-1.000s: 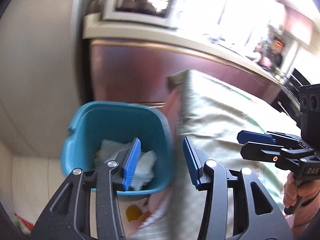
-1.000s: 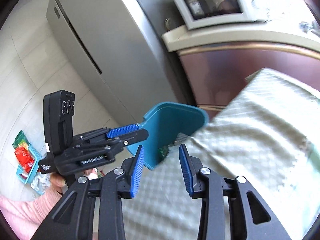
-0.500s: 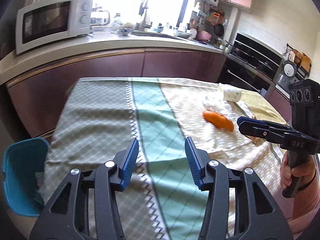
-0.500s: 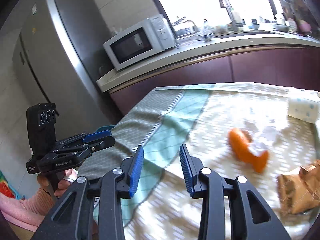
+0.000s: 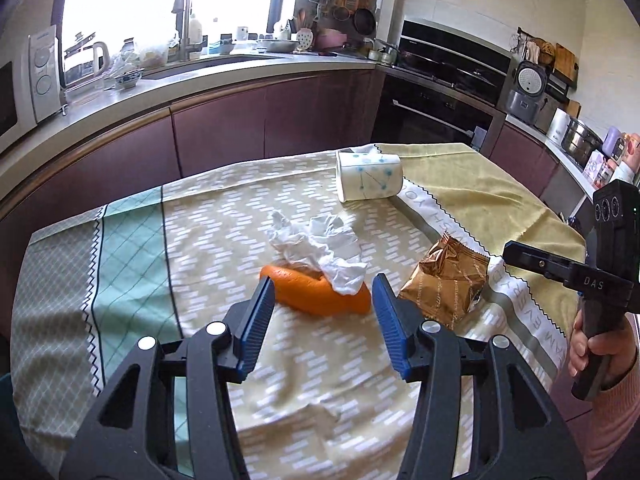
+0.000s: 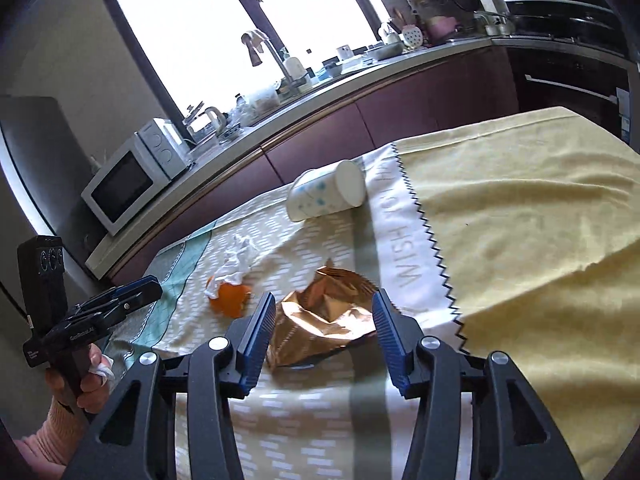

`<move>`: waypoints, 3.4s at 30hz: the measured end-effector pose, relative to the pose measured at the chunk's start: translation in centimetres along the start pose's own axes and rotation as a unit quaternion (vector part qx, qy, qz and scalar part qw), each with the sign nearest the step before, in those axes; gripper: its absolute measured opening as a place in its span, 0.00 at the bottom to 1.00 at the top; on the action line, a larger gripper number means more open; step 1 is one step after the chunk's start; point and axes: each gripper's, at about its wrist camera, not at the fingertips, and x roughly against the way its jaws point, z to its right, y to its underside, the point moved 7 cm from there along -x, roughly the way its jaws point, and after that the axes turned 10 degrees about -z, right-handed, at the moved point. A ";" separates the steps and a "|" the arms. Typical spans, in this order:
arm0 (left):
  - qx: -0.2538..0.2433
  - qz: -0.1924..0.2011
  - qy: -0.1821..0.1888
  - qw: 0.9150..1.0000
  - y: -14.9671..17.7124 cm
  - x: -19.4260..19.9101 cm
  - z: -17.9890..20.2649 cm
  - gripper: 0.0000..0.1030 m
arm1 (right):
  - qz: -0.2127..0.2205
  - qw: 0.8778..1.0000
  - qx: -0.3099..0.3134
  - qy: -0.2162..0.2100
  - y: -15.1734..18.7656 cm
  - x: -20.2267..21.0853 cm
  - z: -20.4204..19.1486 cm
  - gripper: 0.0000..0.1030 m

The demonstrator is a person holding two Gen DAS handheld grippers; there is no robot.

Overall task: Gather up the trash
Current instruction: 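Grasp the white tissue with the left tool while the right tool grasps the gold foil packet, then carry the tissue and gold foil packet with both tools over the teal bin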

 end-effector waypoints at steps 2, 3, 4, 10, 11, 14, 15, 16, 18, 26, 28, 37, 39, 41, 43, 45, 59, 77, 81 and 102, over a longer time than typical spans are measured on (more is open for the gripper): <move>-0.005 -0.008 -0.004 1.000 -0.8 -1.2 0.7 0.51 | -0.009 1.000 -0.010 0.000 0.2 -0.6 0.8 0.48; -0.006 -0.012 -0.006 1.000 -1.1 -1.7 0.9 0.51 | -0.014 1.000 -0.012 -0.003 0.3 -1.0 1.1 0.48; -0.007 -0.016 -0.009 1.000 -1.3 -2.3 1.1 0.51 | -0.018 1.000 -0.013 -0.003 0.4 -1.5 1.0 0.48; -0.018 -0.036 -0.026 0.999 -1.9 -5.0 1.6 0.53 | -0.037 0.999 -0.022 -0.024 0.8 -3.2 1.0 0.53; -0.019 -0.039 -0.029 0.999 -2.0 -5.3 1.5 0.53 | -0.038 0.999 -0.022 -0.029 0.8 -3.4 0.8 0.53; -0.020 -0.051 -0.036 0.998 -2.2 -6.5 1.4 0.53 | -0.044 0.998 -0.019 -0.042 0.8 -3.9 0.1 0.53; -0.020 -0.055 -0.037 0.998 -2.3 -6.9 1.3 0.52 | -0.046 0.998 -0.018 -0.046 0.8 -4.0 -0.1 0.53; -0.020 -0.058 -0.039 0.997 -2.3 -7.1 1.3 0.51 | -0.049 0.997 -0.017 -0.051 0.8 -4.1 -0.2 0.52; -0.019 -0.065 -0.039 0.997 -2.4 -7.7 1.3 0.49 | -0.054 0.997 -0.018 -0.059 0.8 -4.4 -0.5 0.46; -0.015 -0.074 -0.026 0.997 -2.5 -8.6 1.5 0.14 | -0.053 0.995 -0.018 -0.081 0.6 -4.5 -1.0 0.11; -0.012 -0.071 -0.023 0.997 -2.5 -8.4 1.4 0.11 | -0.051 0.995 -0.016 -0.082 0.7 -4.3 -1.2 0.07; 0.000 -0.031 -0.010 0.999 -3.0 -5.0 0.8 0.09 | -0.041 0.995 -0.017 -0.088 0.2 -3.8 -1.5 0.04; 0.003 -0.024 -0.007 1.000 -3.0 -4.2 0.7 0.09 | -0.034 0.996 -0.026 -0.072 -0.1 -3.6 -1.0 0.09; 0.004 -0.017 -0.004 1.000 -3.0 -3.5 0.6 0.09 | -0.031 0.997 -0.029 -0.060 -0.5 -3.5 -0.4 0.22; 0.006 -0.011 -0.002 1.000 -3.0 -2.9 0.6 0.09 | -0.028 0.998 -0.035 -0.047 -1.2 -3.6 0.2 0.43; 0.008 -0.007 0.003 1.000 -3.0 -2.5 0.5 0.09 | -0.034 0.998 -0.041 -0.032 -1.9 -4.1 0.8 0.46; 0.042 0.004 0.017 0.999 -1.2 -0.4 -1.4 0.09 | -0.079 0.997 0.013 -0.004 -2.2 -7.5 -1.7 0.25; 0.074 0.030 0.017 0.997 3.0 4.1 -4.5 0.09 | -0.093 0.985 0.050 -0.134 0.7 -6.2 -8.6 0.10; 0.084 0.028 0.019 0.996 4.1 4.5 -5.2 0.09 | -0.117 0.982 0.049 -0.140 2.1 -6.9 -9.6 0.35; 0.119 0.046 -0.001 0.992 8.8 8.8 -8.9 0.09 | -0.125 0.980 0.095 -0.121 5.2 -7.1 -14.3 0.02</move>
